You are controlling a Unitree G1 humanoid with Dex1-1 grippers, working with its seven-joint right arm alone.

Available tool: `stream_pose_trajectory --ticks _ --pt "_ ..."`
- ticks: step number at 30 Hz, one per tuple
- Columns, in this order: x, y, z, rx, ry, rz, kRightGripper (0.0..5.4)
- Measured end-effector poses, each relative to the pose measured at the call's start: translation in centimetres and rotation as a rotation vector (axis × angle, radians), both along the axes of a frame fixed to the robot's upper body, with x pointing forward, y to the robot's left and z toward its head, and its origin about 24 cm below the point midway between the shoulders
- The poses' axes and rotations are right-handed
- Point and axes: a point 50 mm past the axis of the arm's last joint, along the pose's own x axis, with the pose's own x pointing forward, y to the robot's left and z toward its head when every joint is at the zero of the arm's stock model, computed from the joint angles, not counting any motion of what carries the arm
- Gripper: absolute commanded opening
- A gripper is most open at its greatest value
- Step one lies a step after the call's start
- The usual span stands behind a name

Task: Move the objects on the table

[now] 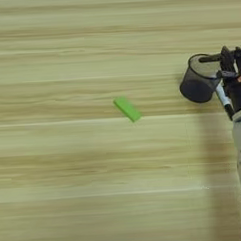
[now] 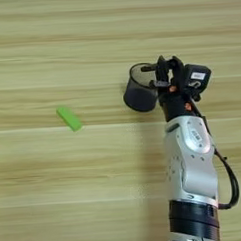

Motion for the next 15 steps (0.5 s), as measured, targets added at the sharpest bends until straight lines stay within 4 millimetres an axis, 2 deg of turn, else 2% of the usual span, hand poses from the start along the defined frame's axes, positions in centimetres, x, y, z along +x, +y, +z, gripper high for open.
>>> stream_pose_trajectory --ticks 7,15 --pt "-0.9 1.5 1.9 -0.034 -0.064 0.054 1.19" --pt "-1.4 2.6 2.8 -0.048 -0.089 0.099 1.19"
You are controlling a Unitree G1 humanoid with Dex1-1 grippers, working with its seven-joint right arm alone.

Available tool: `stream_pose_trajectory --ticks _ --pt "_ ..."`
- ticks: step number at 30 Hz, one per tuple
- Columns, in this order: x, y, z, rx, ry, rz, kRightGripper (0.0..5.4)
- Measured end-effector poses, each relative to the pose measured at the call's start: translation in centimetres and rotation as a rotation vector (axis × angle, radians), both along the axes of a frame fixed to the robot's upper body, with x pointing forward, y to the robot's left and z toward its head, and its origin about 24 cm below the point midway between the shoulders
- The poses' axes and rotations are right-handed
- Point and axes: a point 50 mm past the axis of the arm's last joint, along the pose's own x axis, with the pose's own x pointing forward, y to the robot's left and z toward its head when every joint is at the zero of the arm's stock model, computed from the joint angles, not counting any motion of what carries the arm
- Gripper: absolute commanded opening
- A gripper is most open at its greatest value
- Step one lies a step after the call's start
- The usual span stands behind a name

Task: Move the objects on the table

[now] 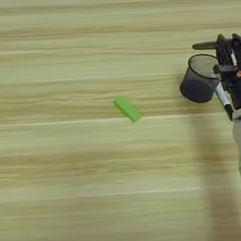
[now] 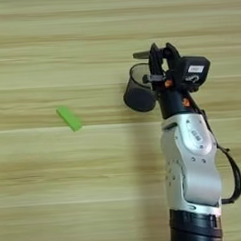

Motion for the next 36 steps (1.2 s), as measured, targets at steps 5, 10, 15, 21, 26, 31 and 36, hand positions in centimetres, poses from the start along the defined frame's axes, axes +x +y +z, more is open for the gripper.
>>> stream_pose_trajectory --ticks 5,10,15,21,26,31,36 --pt "0.4 1.8 -1.0 -0.009 0.047 0.076 1.19" --pt "0.9 2.6 -2.3 -0.008 0.103 0.112 1.19" --pt "1.2 3.5 -3.8 -0.014 0.162 0.150 1.19" --pt "1.5 3.5 -5.6 -0.011 0.226 0.146 1.19" --pt "1.6 3.7 -7.3 -0.020 0.276 0.152 1.19" --pt "1.5 3.7 -8.0 -0.021 0.292 0.150 1.19" --pt "1.4 4.1 -8.6 -0.021 0.302 0.161 1.19"
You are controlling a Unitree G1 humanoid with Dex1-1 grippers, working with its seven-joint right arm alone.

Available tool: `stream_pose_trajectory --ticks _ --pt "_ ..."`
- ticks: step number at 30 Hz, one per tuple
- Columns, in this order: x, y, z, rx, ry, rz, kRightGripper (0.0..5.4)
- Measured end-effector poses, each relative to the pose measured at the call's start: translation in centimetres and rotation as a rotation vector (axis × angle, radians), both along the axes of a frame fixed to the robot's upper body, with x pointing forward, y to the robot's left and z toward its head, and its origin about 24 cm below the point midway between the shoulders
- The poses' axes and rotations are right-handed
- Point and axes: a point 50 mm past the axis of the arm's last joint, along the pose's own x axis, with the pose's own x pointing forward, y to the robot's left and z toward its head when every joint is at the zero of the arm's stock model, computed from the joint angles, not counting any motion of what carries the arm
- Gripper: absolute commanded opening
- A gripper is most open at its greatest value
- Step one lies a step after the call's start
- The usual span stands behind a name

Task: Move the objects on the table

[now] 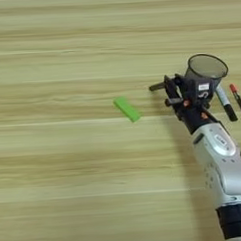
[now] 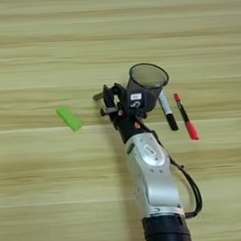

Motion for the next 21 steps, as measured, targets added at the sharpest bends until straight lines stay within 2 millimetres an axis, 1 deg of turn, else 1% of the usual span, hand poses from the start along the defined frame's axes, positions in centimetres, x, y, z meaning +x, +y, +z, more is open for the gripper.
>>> stream_pose_trajectory --ticks 4,11,21 --pt "-0.3 0.0 -0.6 0.001 0.026 -0.002 1.19" --pt "-1.8 -0.1 -2.9 0.008 0.133 -0.001 1.16" --pt "-2.2 -0.1 -4.3 0.018 0.201 -0.005 1.08"
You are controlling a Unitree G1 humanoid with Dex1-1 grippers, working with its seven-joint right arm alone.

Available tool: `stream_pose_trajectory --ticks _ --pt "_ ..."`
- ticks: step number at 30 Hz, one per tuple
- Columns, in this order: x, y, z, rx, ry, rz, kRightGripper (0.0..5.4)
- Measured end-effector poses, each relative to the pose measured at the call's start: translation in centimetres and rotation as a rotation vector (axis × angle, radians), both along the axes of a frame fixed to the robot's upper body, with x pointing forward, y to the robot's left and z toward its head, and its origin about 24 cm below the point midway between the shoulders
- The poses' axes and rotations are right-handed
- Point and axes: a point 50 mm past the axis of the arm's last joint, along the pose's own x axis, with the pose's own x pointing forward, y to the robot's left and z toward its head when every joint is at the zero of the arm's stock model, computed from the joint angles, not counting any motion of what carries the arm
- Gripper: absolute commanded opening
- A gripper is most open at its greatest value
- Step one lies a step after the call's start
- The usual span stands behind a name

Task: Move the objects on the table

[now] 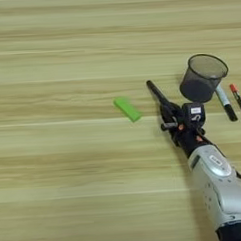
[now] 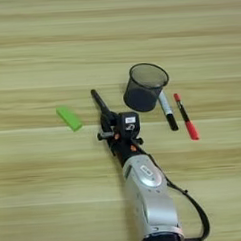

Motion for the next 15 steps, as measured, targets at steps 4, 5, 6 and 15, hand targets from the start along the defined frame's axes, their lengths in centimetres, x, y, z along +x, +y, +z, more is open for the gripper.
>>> stream_pose_trajectory --ticks 4,5,6,15 --pt "-0.07 0.06 -0.57 -0.008 0.026 0.003 1.07" --pt "-0.06 0.06 -0.70 -0.011 0.032 0.002 1.07" --pt "-0.02 0.05 -0.89 -0.015 0.040 0.000 1.06" --pt "0.26 0.12 -0.97 -0.027 0.042 0.002 1.06"
